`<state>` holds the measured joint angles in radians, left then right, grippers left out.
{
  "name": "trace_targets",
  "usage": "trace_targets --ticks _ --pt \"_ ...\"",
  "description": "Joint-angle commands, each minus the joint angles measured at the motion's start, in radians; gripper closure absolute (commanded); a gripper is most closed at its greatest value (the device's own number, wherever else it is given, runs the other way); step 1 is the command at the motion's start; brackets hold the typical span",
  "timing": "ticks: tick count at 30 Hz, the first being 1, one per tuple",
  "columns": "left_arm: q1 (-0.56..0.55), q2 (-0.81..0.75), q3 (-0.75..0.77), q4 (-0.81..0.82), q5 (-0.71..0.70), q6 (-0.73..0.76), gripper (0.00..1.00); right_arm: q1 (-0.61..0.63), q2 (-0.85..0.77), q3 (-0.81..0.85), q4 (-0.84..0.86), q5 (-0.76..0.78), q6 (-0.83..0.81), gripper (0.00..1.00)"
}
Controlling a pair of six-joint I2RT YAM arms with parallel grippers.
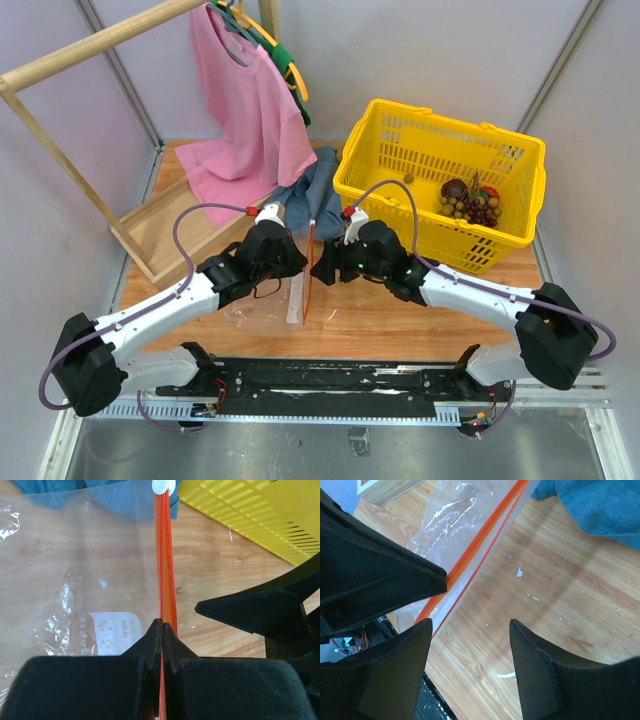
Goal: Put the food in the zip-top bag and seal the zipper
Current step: Open the zipper of the food storage bag at the center of the board.
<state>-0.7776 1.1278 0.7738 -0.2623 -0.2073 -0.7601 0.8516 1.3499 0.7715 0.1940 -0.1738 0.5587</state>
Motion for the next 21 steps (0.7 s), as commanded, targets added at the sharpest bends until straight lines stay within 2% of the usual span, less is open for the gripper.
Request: trace_targets --ticks 1,7,10,18,21 --pt "-0.018 0.007 0.023 0.037 -0.008 -0.003 1.00 0.027 0.034 0.046 0.039 -0.021 0.022 0.37" --pt "-0.026 0.012 0.025 0.038 -0.014 -0.002 1.00 0.032 0.082 0.058 0.020 0.006 0.031 0.49" --pt "-0.030 0.013 0.027 0.037 -0.015 -0.002 1.00 0.033 0.098 0.066 0.007 0.022 0.034 0.58" --pt "-0.044 0.027 0.051 -0.004 -0.045 -0.003 1.00 0.040 0.096 0.068 0.021 0.022 0.024 0.99" --pt "-0.049 0.039 0.071 -0.034 -0.064 -0.011 1.00 0.048 0.066 0.070 0.010 0.055 0.014 0.99"
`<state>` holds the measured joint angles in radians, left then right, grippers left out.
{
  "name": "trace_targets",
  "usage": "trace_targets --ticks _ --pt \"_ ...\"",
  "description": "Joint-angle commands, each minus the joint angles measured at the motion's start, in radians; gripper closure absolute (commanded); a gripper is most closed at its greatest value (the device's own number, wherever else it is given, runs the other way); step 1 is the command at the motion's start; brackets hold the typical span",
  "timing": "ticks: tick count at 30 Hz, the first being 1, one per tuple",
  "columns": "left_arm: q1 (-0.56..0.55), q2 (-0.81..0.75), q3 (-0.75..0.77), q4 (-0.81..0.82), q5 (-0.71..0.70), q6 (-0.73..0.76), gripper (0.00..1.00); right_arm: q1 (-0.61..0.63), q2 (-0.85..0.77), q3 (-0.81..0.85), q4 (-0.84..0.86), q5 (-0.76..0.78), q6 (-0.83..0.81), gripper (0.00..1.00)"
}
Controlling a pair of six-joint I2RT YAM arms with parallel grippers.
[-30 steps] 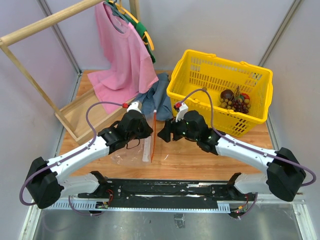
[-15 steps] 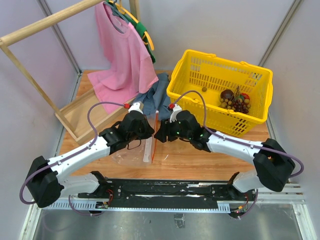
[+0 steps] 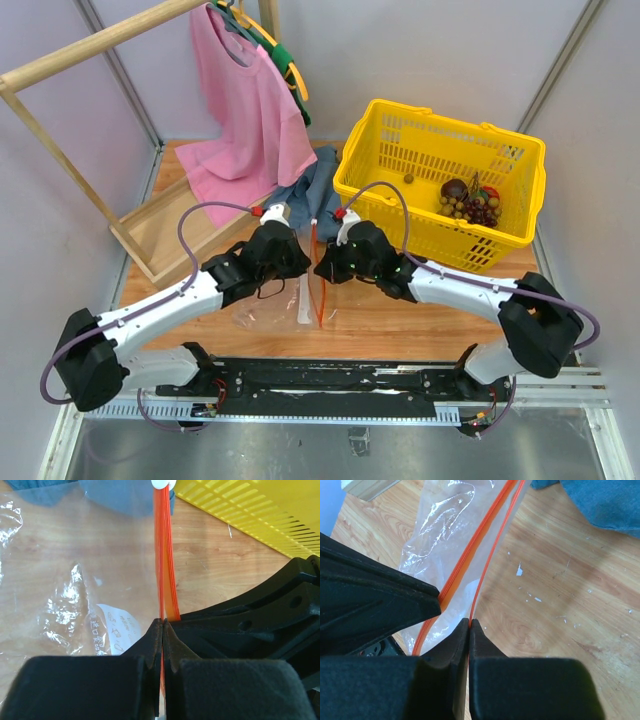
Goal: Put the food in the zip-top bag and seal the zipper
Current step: Open the zipper of the food storage bag at the center of the board.
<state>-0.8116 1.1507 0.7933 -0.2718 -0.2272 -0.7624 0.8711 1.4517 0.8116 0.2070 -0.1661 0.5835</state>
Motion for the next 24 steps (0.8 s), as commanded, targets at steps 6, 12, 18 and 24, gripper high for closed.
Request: trace_targets --ticks 6,12,18,24 --pt "-0.026 0.038 0.074 -0.026 -0.027 -0.037 0.82 0.058 -0.080 0.050 -0.034 0.106 -0.032 0.99" --pt "-0.051 0.085 0.118 -0.074 -0.051 -0.062 0.69 0.081 -0.109 0.054 -0.043 0.151 -0.046 0.99" --pt "-0.062 0.098 0.146 -0.139 -0.104 -0.084 0.75 0.085 -0.130 0.051 -0.060 0.195 -0.063 0.99" --pt "-0.062 0.066 0.188 -0.238 -0.188 -0.061 0.99 0.085 -0.159 0.068 -0.122 0.241 -0.106 0.99"
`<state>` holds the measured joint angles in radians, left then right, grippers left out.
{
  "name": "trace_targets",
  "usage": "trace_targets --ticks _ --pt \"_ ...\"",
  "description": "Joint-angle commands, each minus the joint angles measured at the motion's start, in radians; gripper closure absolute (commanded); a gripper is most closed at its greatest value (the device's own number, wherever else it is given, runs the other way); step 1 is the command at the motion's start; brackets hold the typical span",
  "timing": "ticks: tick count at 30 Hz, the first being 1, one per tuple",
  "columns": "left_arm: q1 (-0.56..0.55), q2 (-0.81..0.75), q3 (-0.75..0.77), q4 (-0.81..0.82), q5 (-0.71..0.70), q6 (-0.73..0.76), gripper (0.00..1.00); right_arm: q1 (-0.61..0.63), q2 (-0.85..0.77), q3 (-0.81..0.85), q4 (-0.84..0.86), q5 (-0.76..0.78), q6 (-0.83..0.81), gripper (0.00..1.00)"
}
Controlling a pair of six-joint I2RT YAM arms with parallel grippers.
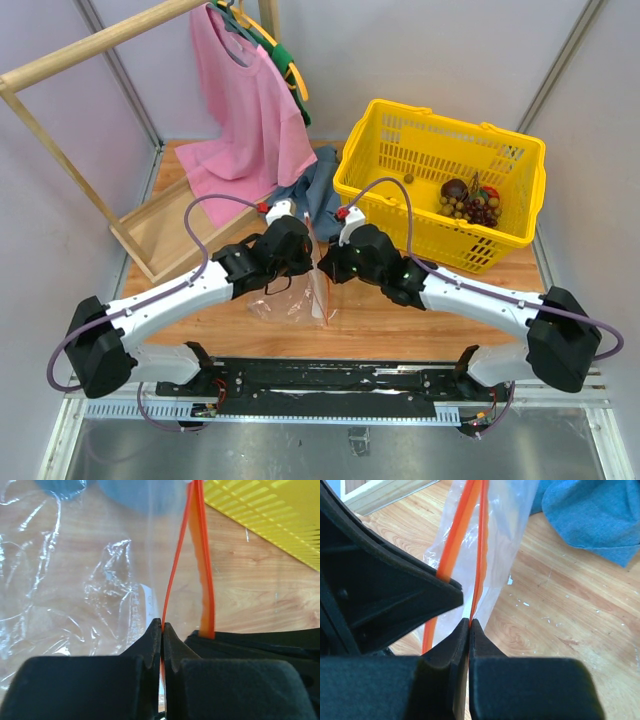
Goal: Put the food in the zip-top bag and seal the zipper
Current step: Open the zipper of the food storage bag at the center of the board.
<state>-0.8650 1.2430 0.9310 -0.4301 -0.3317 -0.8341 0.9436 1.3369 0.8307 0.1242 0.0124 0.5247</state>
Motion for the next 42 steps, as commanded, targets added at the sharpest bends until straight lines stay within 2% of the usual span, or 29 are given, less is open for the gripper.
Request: trace_targets --ticks 1,8,18,20,26,31,34,38,42 --pt "-0.009 -0.037 0.062 -0.103 -0.099 0.017 1.00 0.012 -0.052 0.054 -0.057 0.073 -0.057 0.99" --pt "-0.009 -0.098 0.192 -0.282 -0.175 0.082 1.00 0.011 -0.119 0.111 -0.164 0.212 -0.193 0.99" --pt "-0.009 -0.116 0.383 -0.453 -0.113 0.156 1.00 0.009 -0.162 0.252 -0.363 0.482 -0.324 0.99" --pt "-0.008 -0.110 0.387 -0.443 -0.085 0.166 1.00 0.009 -0.177 0.250 -0.350 0.465 -0.334 0.94" --pt "-0.009 -0.082 0.351 -0.297 0.087 0.195 1.00 0.011 -0.179 0.187 -0.191 0.232 -0.340 0.72" --pt "-0.012 -0.068 0.331 -0.214 0.169 0.202 1.00 0.010 -0.123 0.196 -0.156 0.160 -0.342 0.54" --pt "-0.014 -0.069 0.330 -0.205 0.170 0.206 1.00 0.011 -0.099 0.194 -0.143 0.149 -0.342 0.47" --pt "-0.016 -0.083 0.329 -0.205 0.176 0.208 1.00 0.011 -0.066 0.205 -0.147 0.173 -0.351 0.49" --pt "-0.016 -0.107 0.339 -0.275 0.099 0.199 1.00 0.010 -0.042 0.233 -0.227 0.339 -0.392 0.70"
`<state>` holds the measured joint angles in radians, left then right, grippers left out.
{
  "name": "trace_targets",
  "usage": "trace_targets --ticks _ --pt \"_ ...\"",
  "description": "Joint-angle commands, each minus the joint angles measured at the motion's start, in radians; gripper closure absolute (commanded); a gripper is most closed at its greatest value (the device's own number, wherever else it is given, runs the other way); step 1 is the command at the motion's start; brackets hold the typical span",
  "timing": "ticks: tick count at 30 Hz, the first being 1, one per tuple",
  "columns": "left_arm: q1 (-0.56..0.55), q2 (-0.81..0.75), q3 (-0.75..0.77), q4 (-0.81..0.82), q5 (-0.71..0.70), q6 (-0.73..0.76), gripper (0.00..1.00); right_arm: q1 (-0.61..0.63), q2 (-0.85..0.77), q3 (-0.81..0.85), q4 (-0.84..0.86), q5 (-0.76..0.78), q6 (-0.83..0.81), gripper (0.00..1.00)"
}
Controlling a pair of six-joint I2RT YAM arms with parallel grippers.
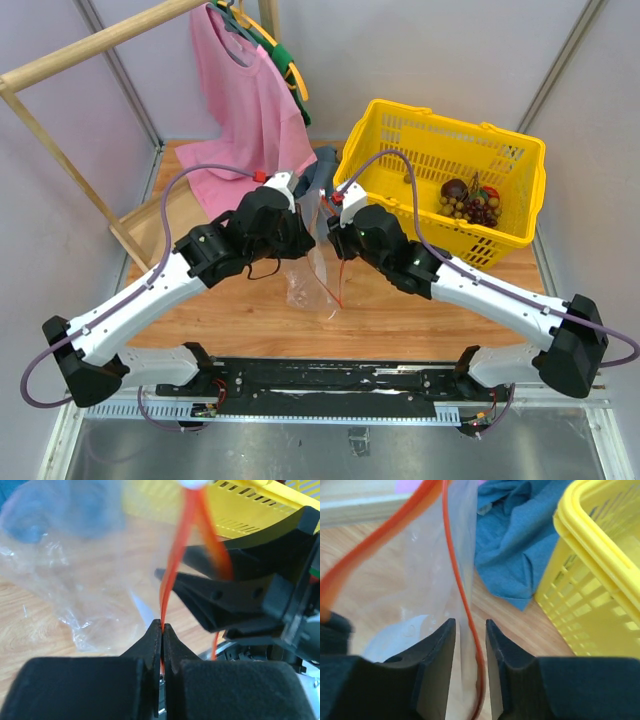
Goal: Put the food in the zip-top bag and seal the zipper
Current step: Open the zipper of the food storage bag at the center of the board.
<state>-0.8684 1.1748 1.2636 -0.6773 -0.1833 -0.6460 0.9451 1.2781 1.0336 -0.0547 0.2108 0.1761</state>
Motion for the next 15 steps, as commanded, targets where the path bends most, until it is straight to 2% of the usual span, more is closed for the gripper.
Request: trace_targets --ticks 1,4,6,10,12,15 --pt "-0.012 -0.045 0.006 -0.062 -0.077 0.004 1.00 0.008 0.016 0.036 -0.063 0.188 -0.056 0.75" --pt "-0.012 -0.059 0.002 -0.136 -0.155 -0.024 1.00 0.009 0.000 0.046 -0.093 0.323 -0.076 0.92" --pt "-0.012 -0.061 0.002 -0.186 -0.219 -0.043 1.00 0.009 -0.014 0.048 -0.110 0.396 -0.074 0.99" --pt "-0.012 -0.055 0.014 -0.280 -0.344 -0.081 1.00 0.009 -0.029 0.054 -0.139 0.485 -0.061 0.99" --pt "-0.012 -0.049 0.015 -0.289 -0.367 -0.082 1.00 0.009 -0.026 0.064 -0.146 0.434 -0.054 0.99" --pt "-0.012 -0.046 -0.012 -0.192 -0.289 -0.056 0.99 0.010 -0.020 0.060 -0.123 0.307 -0.007 0.99"
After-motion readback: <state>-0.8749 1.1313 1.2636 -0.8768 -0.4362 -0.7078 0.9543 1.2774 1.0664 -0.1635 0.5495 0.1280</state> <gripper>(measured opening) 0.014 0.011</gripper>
